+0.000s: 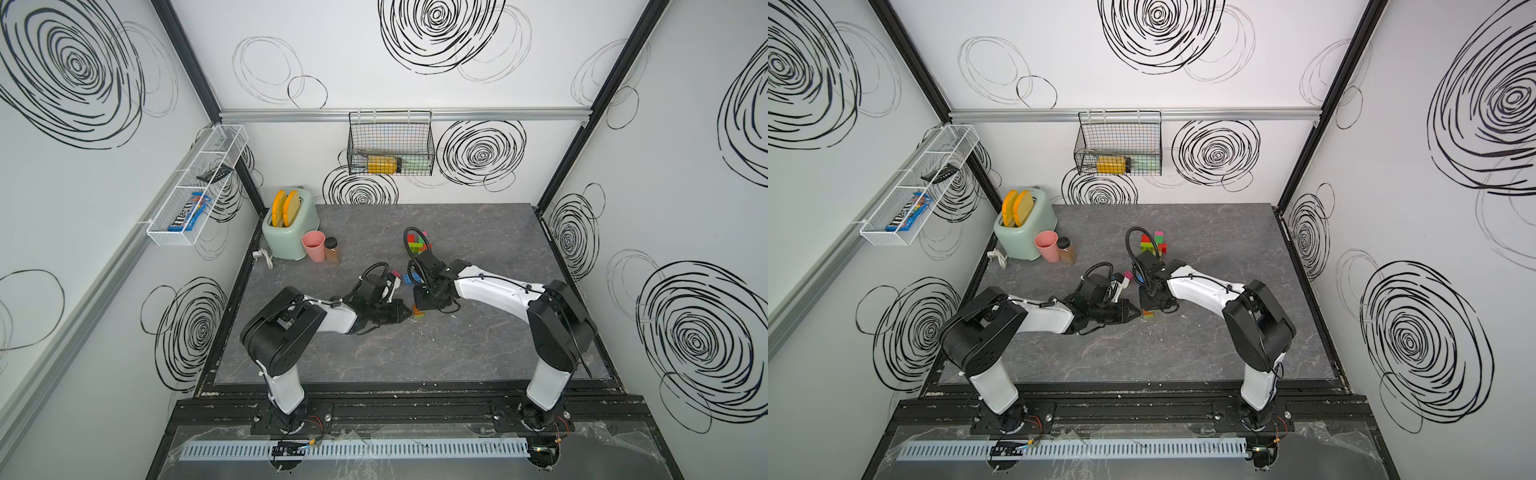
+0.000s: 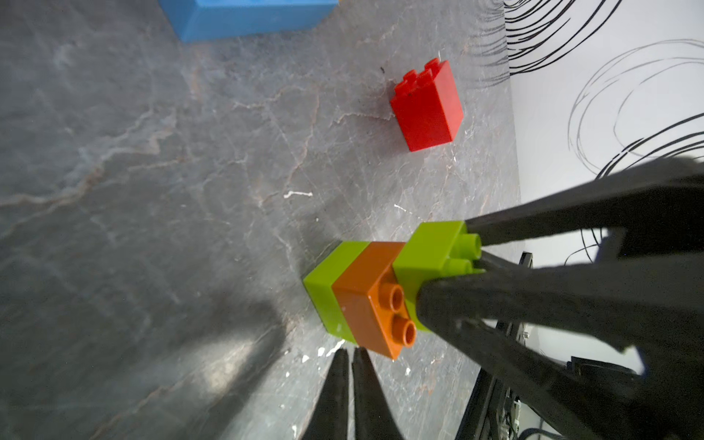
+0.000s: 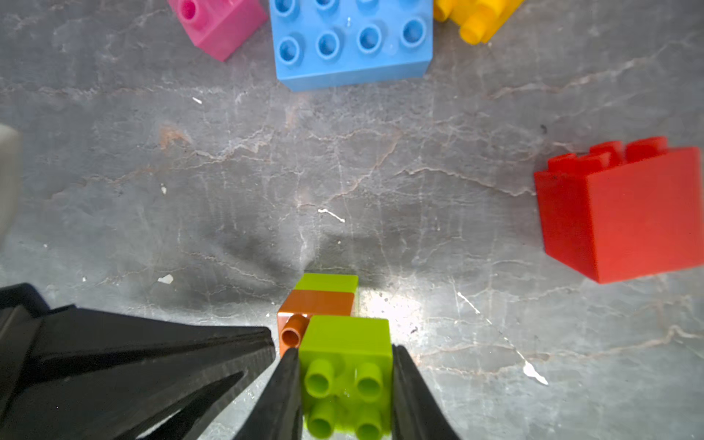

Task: Assemble the number 4 with lego
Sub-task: Assemble the lego brick with the lego brick, then pick up the lego brick from the center of the board.

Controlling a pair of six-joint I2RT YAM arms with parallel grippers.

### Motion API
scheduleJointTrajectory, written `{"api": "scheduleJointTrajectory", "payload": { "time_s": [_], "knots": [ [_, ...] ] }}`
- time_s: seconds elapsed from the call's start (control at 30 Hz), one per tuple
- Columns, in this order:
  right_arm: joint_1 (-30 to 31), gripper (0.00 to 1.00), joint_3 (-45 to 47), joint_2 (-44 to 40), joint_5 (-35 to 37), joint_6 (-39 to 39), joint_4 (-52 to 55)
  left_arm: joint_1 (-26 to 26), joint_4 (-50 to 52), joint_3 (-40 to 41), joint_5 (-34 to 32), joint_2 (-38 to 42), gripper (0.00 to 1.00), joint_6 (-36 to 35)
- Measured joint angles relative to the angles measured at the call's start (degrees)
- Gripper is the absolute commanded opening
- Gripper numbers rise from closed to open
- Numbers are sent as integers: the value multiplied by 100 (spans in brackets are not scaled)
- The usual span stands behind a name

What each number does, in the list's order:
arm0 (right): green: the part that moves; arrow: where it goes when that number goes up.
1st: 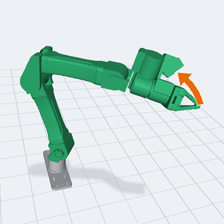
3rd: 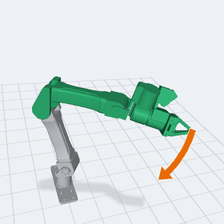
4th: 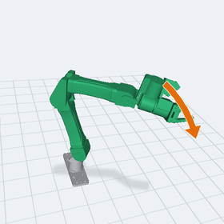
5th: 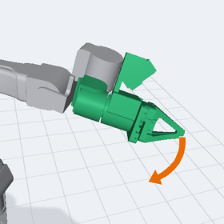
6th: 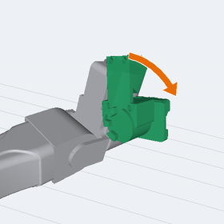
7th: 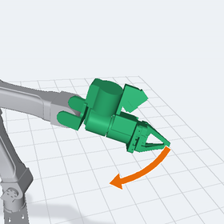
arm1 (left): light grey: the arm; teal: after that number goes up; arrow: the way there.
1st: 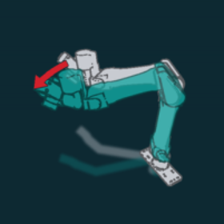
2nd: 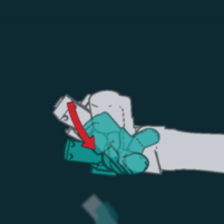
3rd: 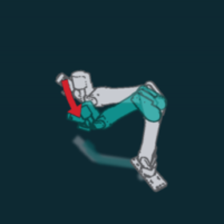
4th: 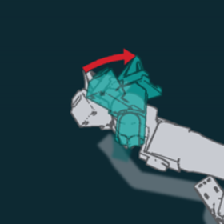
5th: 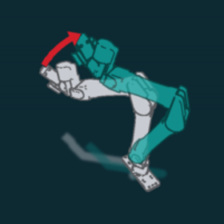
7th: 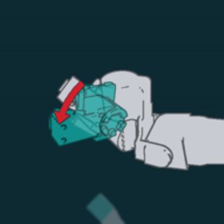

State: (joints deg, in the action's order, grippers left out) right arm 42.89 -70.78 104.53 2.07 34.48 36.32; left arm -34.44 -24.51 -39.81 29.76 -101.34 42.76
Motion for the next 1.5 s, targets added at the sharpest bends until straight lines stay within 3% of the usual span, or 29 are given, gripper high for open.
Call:
{"api": "scheduleJointTrajectory", "payload": {
  "time_s": [0.13,0.2,0.33,0.67,0.8,0.83,1.0,1.1,1.27,1.5],
  "knots": [
    [120,11,-282,160,339,87,310,0,0,0,0,0,11,-31],
    [153,21,-352,192,424,125,389,0,0,0,2,0,11,-33],
    [144,40,-413,146,365,138,380,0,0,0,2,0,11,-35],
    [46,70,-612,188,271,249,450,55,42,0,0,4,12,-63],
    [-44,89,-719,-4,238,254,426,188,131,7,-44,79,22,-111],
    [-90,100,-717,-127,208,214,407,236,173,28,-76,157,28,-144],
    [-483,97,-24,-1246,140,160,-385,302,654,-15,-581,734,73,-562],
    [-852,97,879,-2170,66,170,-1174,138,870,-315,-1075,898,92,-1047],
    [-1421,97,2396,-3368,-59,162,-2363,-101,796,-992,-1460,695,96,-1794],
    [-1853,97,2927,-4120,-229,-59,-2726,258,332,-1757,-1054,-496,92,-1943]
  ]
}}
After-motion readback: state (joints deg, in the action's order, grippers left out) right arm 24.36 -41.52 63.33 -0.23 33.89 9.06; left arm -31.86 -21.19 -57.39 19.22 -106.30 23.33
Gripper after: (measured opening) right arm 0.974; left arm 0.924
